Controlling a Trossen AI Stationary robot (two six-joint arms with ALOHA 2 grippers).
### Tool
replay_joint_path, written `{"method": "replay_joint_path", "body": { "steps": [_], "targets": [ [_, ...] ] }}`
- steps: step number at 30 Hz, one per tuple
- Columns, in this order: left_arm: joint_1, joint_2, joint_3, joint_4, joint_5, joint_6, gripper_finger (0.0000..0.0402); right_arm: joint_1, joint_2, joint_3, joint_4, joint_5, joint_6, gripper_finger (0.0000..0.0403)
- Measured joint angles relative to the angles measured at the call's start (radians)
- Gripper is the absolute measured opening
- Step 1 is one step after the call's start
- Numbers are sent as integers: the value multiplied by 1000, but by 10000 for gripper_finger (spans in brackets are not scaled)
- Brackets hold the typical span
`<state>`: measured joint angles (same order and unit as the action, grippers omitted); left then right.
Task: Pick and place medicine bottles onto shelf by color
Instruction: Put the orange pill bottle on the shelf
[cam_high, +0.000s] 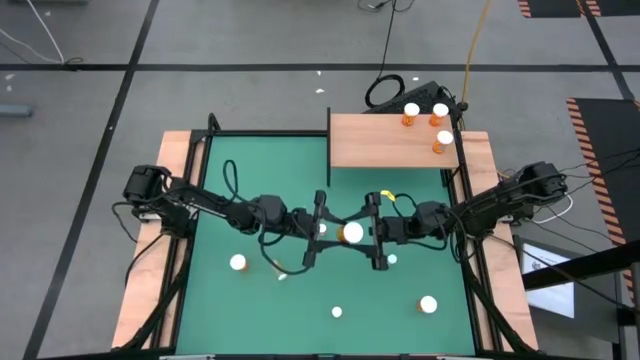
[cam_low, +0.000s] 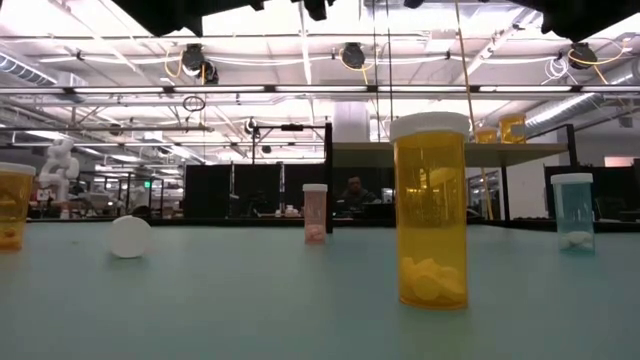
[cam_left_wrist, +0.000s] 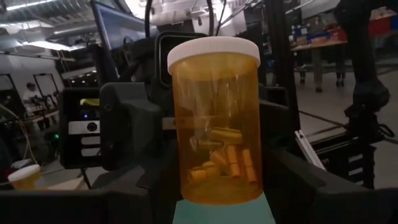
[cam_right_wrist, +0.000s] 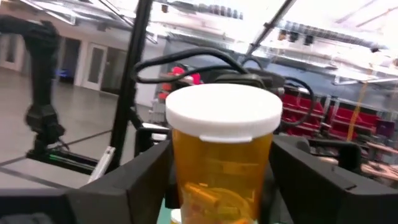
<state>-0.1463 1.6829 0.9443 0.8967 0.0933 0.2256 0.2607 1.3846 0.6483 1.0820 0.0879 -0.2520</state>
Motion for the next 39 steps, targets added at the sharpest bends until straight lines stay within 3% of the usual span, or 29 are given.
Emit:
{"method": "replay_joint_path", "body": {
  "steps": [10,16,23,28,32,39],
  "targets": [
    [-5,2,0,25,12,-15,207,0,0,2,19,-14,-3,181],
    [-5,1,0,9,12,-72,211,0,-1,2,13,-13,2,180],
    [2,-149,8,-312,-9,-146,283,-3,-39,1,-23,-5,77,187],
    [-20,-279,13,-559,-152,-162,327,-42,-85,0,-192,-3,207,187],
    [-41,-333,13,-659,-256,-194,325,-95,-107,0,-348,-8,352,188],
    [-38,-304,13,-694,-259,-226,298,-180,-106,0,-548,-12,572,189]
  ]
}}
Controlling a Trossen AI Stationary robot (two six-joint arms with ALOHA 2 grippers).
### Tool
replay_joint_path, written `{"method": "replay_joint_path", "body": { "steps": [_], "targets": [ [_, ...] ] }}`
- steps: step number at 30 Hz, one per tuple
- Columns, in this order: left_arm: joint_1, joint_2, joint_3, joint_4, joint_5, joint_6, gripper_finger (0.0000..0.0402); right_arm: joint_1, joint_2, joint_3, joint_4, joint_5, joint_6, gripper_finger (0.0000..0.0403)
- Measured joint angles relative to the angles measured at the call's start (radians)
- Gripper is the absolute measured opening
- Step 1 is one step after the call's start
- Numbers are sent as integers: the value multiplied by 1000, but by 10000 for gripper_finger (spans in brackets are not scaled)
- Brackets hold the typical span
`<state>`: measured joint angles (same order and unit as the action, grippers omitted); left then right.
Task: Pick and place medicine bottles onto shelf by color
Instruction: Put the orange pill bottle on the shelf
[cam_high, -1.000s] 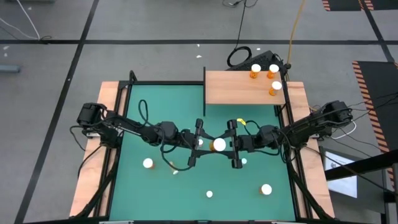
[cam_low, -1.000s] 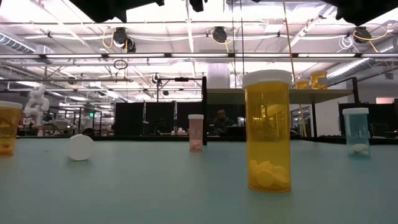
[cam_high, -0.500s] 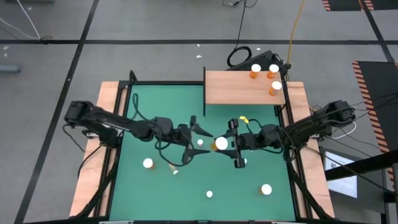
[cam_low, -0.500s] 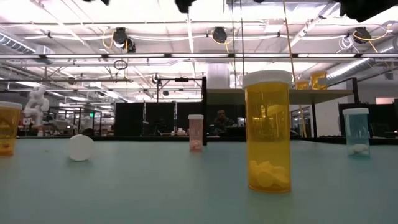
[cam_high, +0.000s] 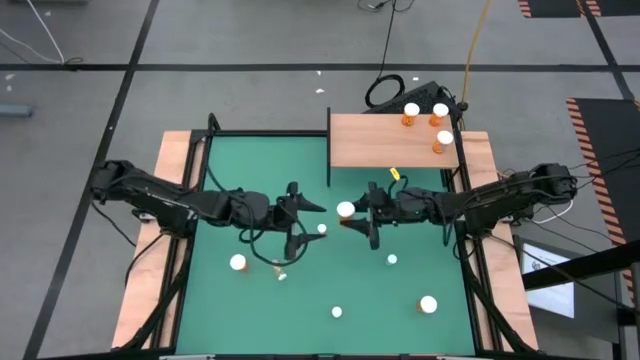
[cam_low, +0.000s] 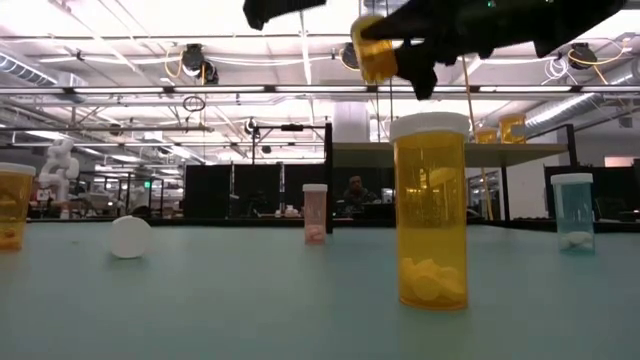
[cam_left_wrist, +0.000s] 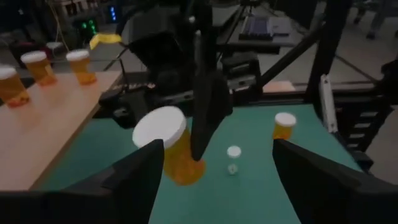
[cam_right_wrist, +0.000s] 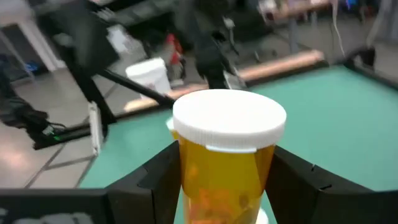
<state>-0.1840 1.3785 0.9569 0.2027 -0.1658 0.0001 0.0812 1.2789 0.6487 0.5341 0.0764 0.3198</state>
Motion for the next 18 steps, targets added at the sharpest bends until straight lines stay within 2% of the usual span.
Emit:
{"method": "replay_joint_path", "body": {
  "steps": [4,11,18],
  "targets": [
    [25,35,0,7,-1,-5,292,-15,-1,0,-24,-3,20,189],
    [61,86,18,2,-1,-22,316,-16,0,0,-32,-100,11,189],
    [59,142,50,12,43,1,330,-16,0,0,14,-103,-46,190]
  ]
}}
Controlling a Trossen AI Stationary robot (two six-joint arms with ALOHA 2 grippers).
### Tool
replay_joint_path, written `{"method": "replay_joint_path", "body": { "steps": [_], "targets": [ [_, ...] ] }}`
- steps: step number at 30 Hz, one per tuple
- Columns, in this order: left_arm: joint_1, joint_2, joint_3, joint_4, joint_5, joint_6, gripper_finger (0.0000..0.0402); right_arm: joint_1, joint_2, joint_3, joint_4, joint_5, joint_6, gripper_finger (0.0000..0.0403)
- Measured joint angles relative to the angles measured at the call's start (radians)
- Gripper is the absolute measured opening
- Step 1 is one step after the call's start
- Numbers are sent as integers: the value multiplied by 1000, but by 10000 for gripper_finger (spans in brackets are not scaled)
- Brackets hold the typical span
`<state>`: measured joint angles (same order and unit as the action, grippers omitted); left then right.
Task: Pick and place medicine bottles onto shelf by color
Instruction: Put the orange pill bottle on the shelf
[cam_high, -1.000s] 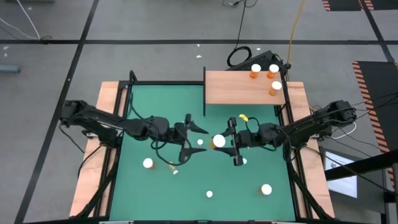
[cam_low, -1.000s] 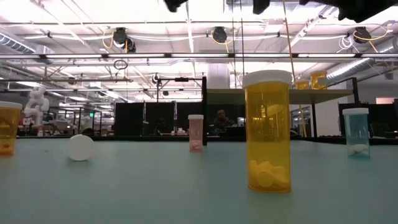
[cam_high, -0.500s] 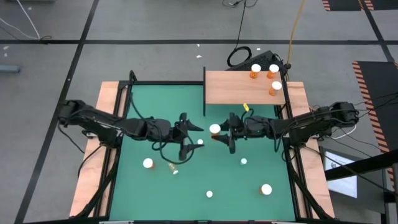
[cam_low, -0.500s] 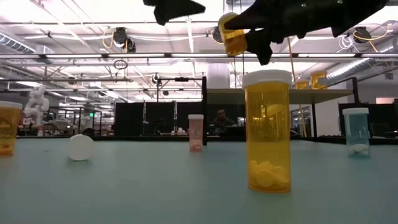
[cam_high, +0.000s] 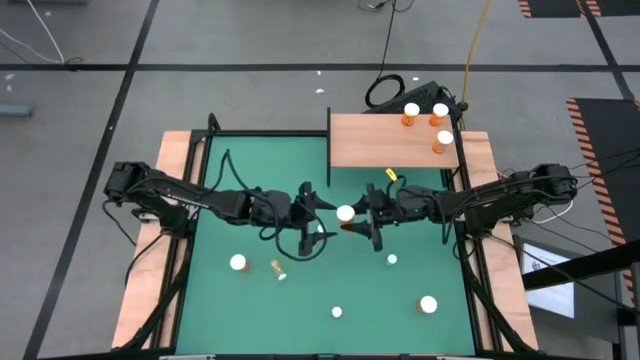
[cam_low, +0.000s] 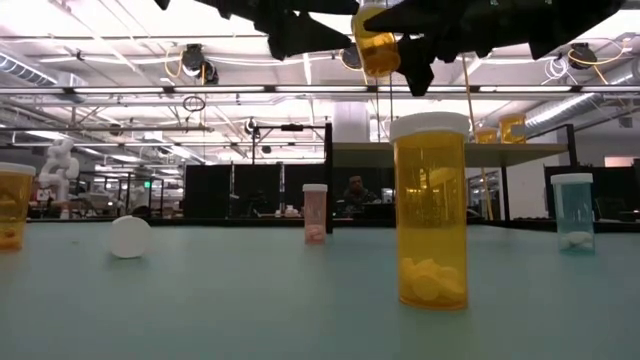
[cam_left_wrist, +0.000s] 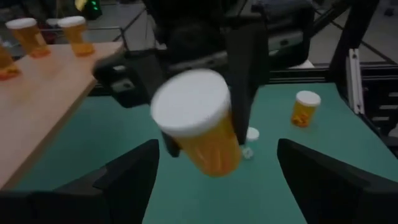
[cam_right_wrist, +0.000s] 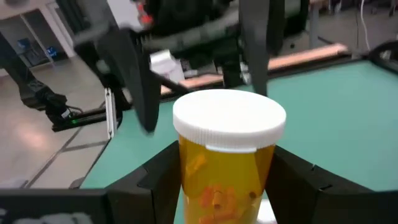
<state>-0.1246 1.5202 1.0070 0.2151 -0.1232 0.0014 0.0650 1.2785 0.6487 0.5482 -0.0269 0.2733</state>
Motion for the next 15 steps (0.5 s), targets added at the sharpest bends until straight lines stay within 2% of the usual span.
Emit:
{"method": "replay_joint_path", "body": {
  "steps": [15],
  "targets": [
    [14,29,2,23,-11,-58,331,2,-46,0,48,0,-56,190]
  ]
}}
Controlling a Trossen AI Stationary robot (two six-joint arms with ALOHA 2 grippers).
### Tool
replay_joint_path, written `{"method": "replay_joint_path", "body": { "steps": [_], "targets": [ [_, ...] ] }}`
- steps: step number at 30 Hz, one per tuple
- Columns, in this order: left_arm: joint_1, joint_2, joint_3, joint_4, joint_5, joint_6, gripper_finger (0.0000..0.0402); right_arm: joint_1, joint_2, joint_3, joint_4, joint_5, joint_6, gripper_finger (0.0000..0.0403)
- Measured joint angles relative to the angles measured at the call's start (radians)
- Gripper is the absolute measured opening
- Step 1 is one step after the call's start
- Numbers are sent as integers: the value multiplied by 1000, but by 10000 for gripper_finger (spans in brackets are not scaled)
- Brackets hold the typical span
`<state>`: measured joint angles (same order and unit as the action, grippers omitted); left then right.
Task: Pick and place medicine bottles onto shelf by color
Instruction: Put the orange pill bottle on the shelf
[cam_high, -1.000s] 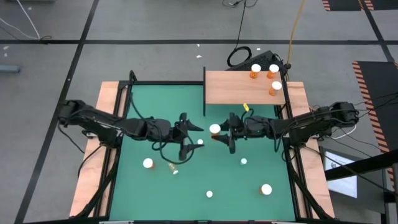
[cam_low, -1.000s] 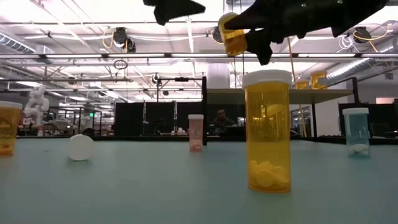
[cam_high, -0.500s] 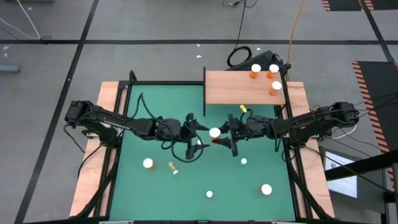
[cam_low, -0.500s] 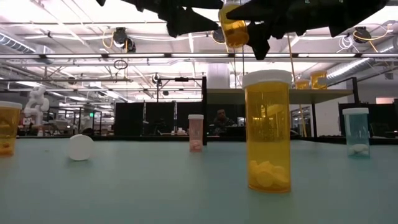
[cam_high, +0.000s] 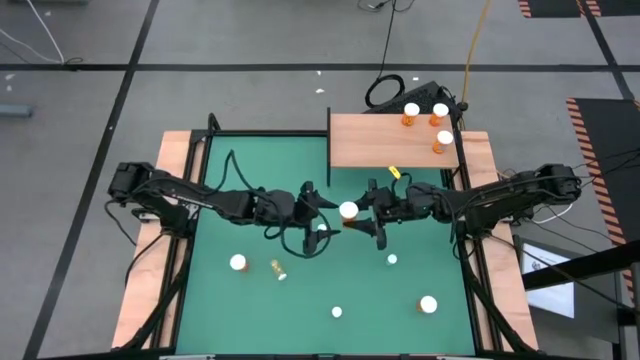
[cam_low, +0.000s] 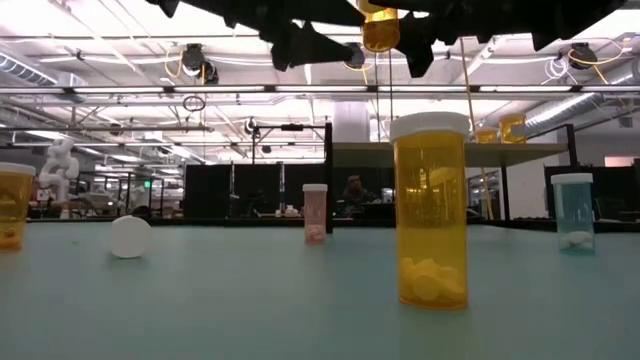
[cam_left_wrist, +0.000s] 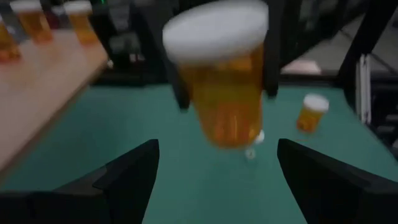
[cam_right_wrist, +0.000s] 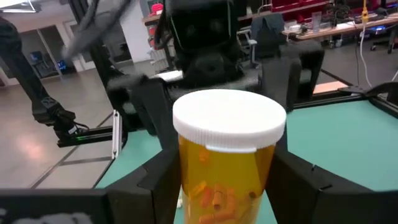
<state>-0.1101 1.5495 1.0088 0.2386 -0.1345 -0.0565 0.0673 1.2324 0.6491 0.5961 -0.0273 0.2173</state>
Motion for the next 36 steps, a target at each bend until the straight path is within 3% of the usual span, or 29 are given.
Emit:
{"method": "replay_joint_path", "body": {
  "steps": [11,15,28,32,36],
  "targets": [
    [16,133,3,276,3,6,330,0,0,0,32,5,-54,190],
    [21,137,1,289,2,4,311,-1,0,0,27,6,-62,190],
    [20,136,1,305,10,-3,187,-1,0,0,29,11,-87,190],
    [21,136,1,307,10,7,182,8,0,0,20,45,-96,200],
    [22,136,1,307,-1,33,200,34,0,1,-14,121,-131,244]
  ]
}}
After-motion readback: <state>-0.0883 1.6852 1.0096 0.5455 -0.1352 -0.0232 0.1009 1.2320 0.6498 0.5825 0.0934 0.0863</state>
